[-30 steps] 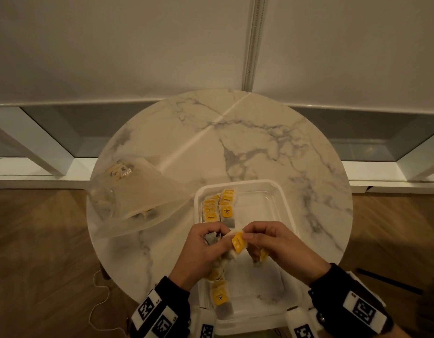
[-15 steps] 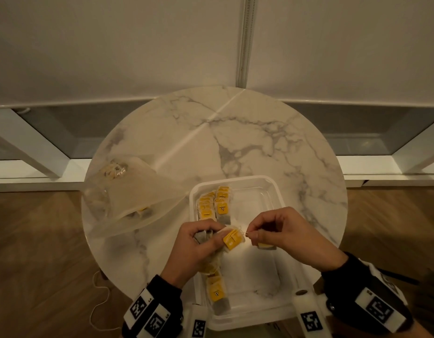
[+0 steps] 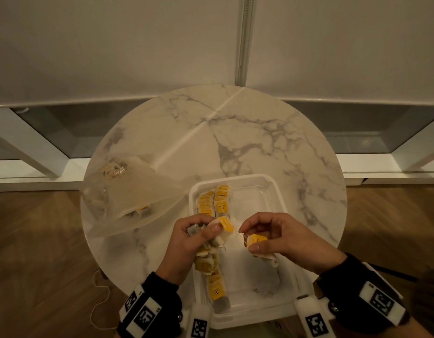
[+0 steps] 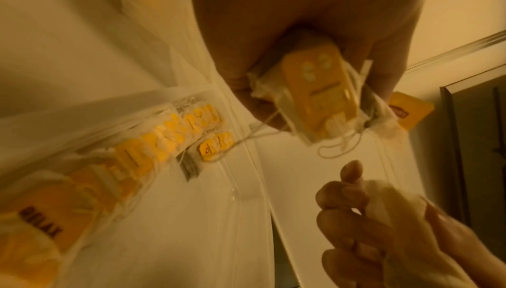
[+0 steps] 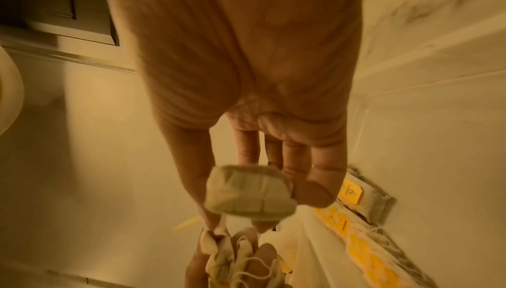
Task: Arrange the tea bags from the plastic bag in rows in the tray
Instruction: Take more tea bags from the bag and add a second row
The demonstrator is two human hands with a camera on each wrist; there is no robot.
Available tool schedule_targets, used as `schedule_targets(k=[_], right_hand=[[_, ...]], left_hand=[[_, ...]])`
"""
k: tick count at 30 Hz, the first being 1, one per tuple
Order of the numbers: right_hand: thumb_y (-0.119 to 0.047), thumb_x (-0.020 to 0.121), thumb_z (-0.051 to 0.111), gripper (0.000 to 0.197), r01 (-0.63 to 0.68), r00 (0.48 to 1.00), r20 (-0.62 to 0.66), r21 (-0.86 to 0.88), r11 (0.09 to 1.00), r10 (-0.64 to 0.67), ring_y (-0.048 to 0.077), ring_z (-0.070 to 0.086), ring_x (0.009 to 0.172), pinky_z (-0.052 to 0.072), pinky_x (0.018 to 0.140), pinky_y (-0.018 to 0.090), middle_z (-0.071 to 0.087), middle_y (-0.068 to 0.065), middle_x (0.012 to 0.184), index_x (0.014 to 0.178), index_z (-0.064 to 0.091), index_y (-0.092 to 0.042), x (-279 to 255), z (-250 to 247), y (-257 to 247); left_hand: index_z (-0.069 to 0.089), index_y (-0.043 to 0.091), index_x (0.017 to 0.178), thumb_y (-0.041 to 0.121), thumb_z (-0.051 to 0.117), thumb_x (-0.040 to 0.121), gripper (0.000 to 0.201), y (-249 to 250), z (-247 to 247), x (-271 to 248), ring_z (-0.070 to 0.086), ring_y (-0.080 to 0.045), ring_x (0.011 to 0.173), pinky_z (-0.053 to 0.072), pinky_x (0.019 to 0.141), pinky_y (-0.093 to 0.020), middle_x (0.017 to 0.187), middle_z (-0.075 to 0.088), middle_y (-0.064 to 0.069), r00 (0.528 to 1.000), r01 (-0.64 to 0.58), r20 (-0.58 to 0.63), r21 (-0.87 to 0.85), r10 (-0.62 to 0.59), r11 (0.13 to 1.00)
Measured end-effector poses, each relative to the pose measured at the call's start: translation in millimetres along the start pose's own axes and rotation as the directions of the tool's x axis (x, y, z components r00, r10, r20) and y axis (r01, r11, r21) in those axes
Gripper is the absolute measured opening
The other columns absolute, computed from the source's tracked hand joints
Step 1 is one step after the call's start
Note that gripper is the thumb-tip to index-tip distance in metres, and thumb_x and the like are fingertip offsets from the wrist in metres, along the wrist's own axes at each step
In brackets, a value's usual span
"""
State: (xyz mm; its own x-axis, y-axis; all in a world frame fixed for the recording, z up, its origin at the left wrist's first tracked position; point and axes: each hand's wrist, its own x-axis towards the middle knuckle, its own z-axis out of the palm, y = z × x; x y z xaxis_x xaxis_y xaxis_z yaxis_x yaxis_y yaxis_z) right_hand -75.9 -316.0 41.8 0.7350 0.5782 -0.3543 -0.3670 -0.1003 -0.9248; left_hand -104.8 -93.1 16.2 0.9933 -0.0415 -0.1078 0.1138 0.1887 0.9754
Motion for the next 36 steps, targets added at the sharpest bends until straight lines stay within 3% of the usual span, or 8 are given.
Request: schedule_targets(k=[9, 17, 20, 23, 26, 30, 33, 36], right_hand=[[-0.007, 0.066, 0.081, 0.046, 0.041, 0.999, 0.022, 0.054, 0.998, -0.043, 0.025, 0.059, 0.088, 0.051, 0.079, 0.033, 0.065, 0.012, 0.100, 0.109, 0.070, -0.017, -8, -7, 3], [0.002, 0.084, 0.068, 0.025, 0.036, 0.996, -0.076, 0.000, 0.999, -0.036, 0.017, 0.056, 0.079, 0.047, 0.076, 0.022, 0.064, 0.003, 0.083, 0.104, 0.073, -0.012, -3, 0, 7], [0.006, 0.083, 0.066, 0.036, 0.060, 0.984, -0.163, -0.104, 0.993, -0.076, 0.018, 0.060, 0.084, 0.052, 0.079, 0.024, 0.068, 0.002, 0.100, 0.113, 0.069, -0.013, 11, 5, 9], [0.014, 0.080, 0.063, 0.064, 0.089, 0.981, -0.156, -0.178, 0.980, -0.117, 0.016, 0.060, 0.105, 0.056, 0.080, 0.030, 0.057, -0.002, 0.129, 0.131, 0.058, -0.025, 25, 14, 10], [0.010, 0.080, 0.067, 0.058, 0.122, 0.991, -0.043, -0.126, 0.984, -0.129, 0.016, 0.061, 0.113, 0.057, 0.084, 0.036, 0.059, 0.000, 0.130, 0.129, 0.061, -0.020, 33, 24, 15], [-0.005, 0.084, 0.068, 0.023, 0.066, 0.997, 0.029, 0.062, 0.996, -0.068, 0.018, 0.066, 0.088, 0.054, 0.078, 0.033, 0.071, 0.007, 0.098, 0.105, 0.073, -0.010, 27, 30, 18], [-0.019, 0.080, 0.070, 0.023, -0.012, 0.995, 0.101, 0.303, 0.953, -0.020, 0.019, 0.066, 0.085, 0.055, 0.073, 0.032, 0.069, 0.010, 0.096, 0.102, 0.074, -0.012, 18, 34, 17], [-0.017, 0.081, 0.067, 0.027, -0.016, 0.988, 0.146, 0.380, 0.925, -0.043, 0.018, 0.064, 0.088, 0.053, 0.076, 0.030, 0.069, 0.008, 0.101, 0.108, 0.072, -0.015, 14, 38, 16]], left_hand=[[0.073, 0.015, 0.067, 0.035, 0.073, 0.067, 0.020, -3, -7, 0, 0.054, -0.014, 0.048, 0.046, 0.048, -0.028, 0.060, 0.059, -0.005, 0.998, 0.049, -0.033, -0.064, -0.051, 0.997], [0.071, 0.012, 0.065, 0.033, 0.075, 0.067, 0.021, 1, -8, 1, 0.055, -0.015, 0.049, 0.046, 0.047, -0.026, 0.061, 0.060, -0.006, 0.999, 0.054, -0.001, -0.058, -0.054, 0.997], [0.072, 0.013, 0.066, 0.033, 0.074, 0.067, 0.021, 5, -8, 3, 0.055, -0.014, 0.051, 0.045, 0.049, -0.025, 0.061, 0.060, -0.005, 0.999, 0.043, 0.025, -0.033, -0.042, 0.999], [0.072, 0.014, 0.066, 0.033, 0.074, 0.067, 0.019, 10, -7, 4, 0.054, -0.014, 0.049, 0.045, 0.047, -0.025, 0.060, 0.059, -0.006, 0.998, 0.044, 0.049, -0.043, -0.042, 0.998], [0.071, 0.015, 0.064, 0.031, 0.074, 0.066, 0.016, 16, -4, 4, 0.054, -0.014, 0.048, 0.045, 0.047, -0.024, 0.059, 0.059, -0.006, 0.997, 0.046, 0.070, -0.074, -0.040, 0.996], [0.069, 0.016, 0.062, 0.030, 0.073, 0.063, 0.014, 19, -4, 3, 0.057, -0.014, 0.053, 0.047, 0.049, -0.022, 0.061, 0.061, -0.006, 0.997, 0.054, 0.056, -0.144, -0.046, 0.988], [0.068, 0.017, 0.062, 0.028, 0.073, 0.063, 0.012, 20, -8, 2, 0.058, -0.016, 0.052, 0.048, 0.047, -0.023, 0.060, 0.061, -0.007, 0.996, 0.079, 0.061, -0.214, -0.068, 0.974], [0.067, 0.018, 0.063, 0.036, 0.085, 0.056, 0.026, 21, -9, 1, 0.058, -0.013, 0.053, 0.049, 0.052, -0.024, 0.060, 0.061, -0.003, 0.995, 0.092, 0.068, -0.243, -0.077, 0.966]])
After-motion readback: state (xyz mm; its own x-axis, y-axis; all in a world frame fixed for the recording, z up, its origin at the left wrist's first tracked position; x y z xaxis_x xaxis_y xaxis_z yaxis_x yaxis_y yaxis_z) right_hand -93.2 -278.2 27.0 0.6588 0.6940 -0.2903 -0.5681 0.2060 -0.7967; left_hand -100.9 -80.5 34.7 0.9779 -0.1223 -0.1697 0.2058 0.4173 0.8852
